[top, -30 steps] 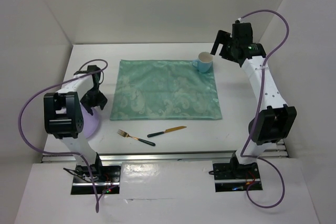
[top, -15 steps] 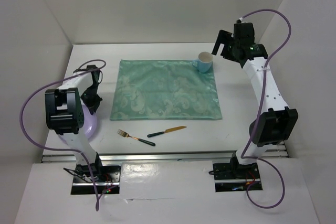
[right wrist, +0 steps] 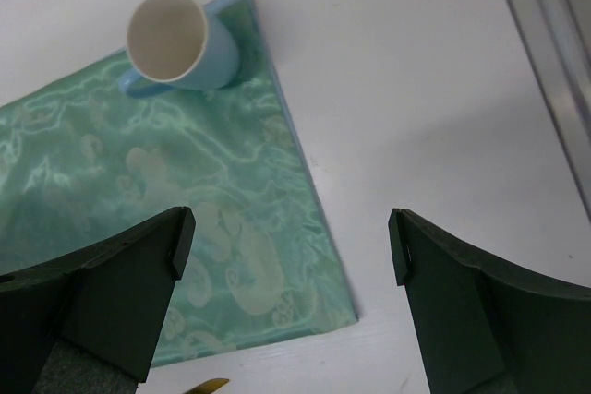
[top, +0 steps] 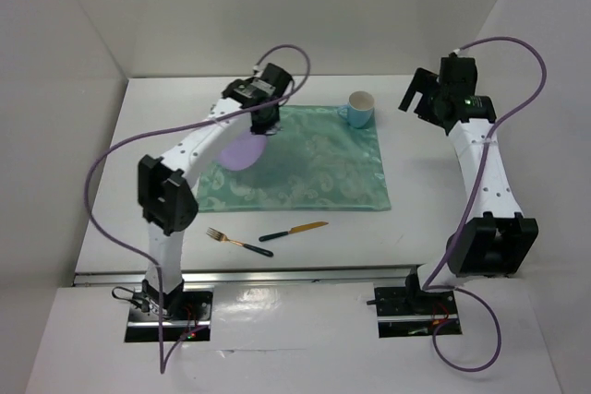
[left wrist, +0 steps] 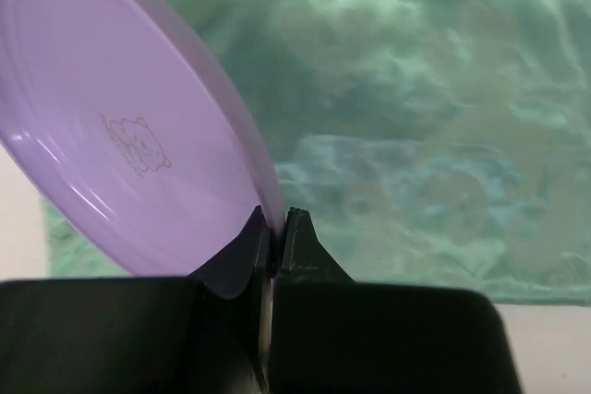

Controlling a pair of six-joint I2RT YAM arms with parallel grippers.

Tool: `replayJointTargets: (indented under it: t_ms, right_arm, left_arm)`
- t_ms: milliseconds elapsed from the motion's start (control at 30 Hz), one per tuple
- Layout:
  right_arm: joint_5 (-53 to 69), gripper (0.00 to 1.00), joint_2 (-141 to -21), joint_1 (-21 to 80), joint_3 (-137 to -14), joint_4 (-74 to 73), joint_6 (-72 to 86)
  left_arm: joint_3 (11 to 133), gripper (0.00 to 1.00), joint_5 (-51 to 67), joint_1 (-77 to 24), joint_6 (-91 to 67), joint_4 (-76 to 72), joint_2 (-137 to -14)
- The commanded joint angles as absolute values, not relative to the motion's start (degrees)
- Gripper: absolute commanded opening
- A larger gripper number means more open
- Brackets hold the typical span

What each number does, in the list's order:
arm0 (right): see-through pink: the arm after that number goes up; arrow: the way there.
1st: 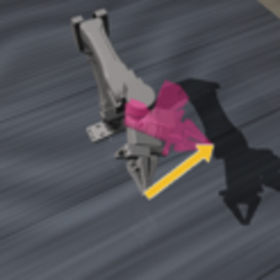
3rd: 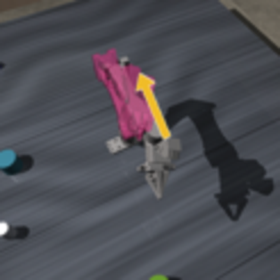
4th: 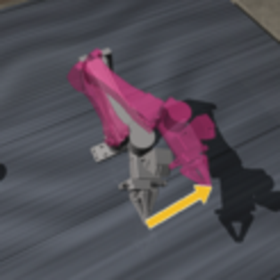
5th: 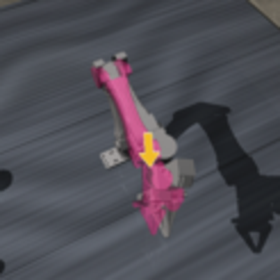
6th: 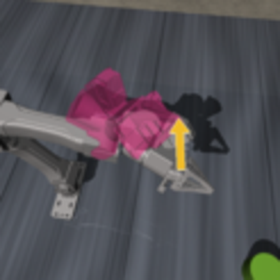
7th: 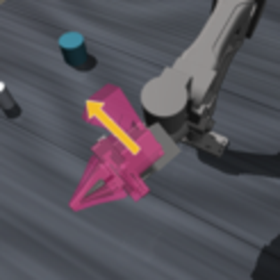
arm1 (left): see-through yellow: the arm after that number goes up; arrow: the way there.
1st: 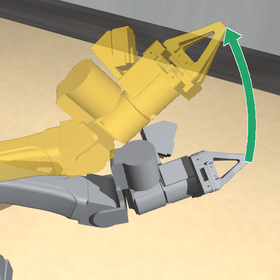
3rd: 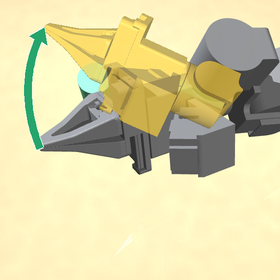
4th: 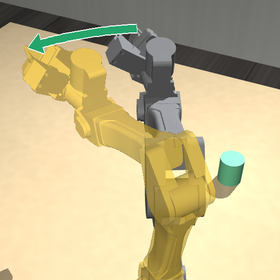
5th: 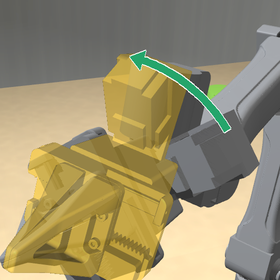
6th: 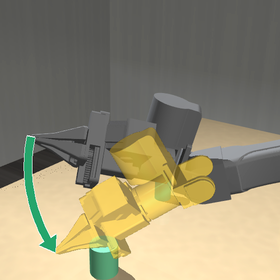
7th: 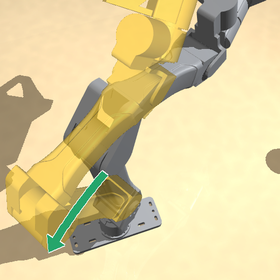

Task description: Set the dinner table for one person

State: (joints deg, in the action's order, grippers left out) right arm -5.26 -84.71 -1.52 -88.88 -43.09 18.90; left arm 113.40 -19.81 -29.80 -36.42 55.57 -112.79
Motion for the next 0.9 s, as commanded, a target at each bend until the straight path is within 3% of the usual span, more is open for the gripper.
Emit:
replayJointTargets:
  t_ms: [0, 133, 767, 867]
  right_arm:
    - [-6.1, 1.00, -79.5, -3.3, -88.0, -45.4, 17.6]
    - [-6.1, 1.00, -76.6, -5.9, -85.6, -46.0, 16.3]
    - [-4.3, 1.00, -75.0, -6.4, -80.9, -47.3, 16.2]
    - [-3.6, 1.00, -74.4, -6.4, -79.8, -47.3, 16.7]
  left_arm:
    - [124.5, 0.00, -21.4, -34.3, -34.8, 63.3, -122.7]
    - [133.5, 0.00, -22.1, -38.1, -34.8, 64.9, -130.2]
    - [139.1, 0.00, -19.1, -41.0, -34.8, 56.6, -142.6]
    - [136.2, 0.21, -15.7, -41.0, -34.3, 54.7, -141.7]
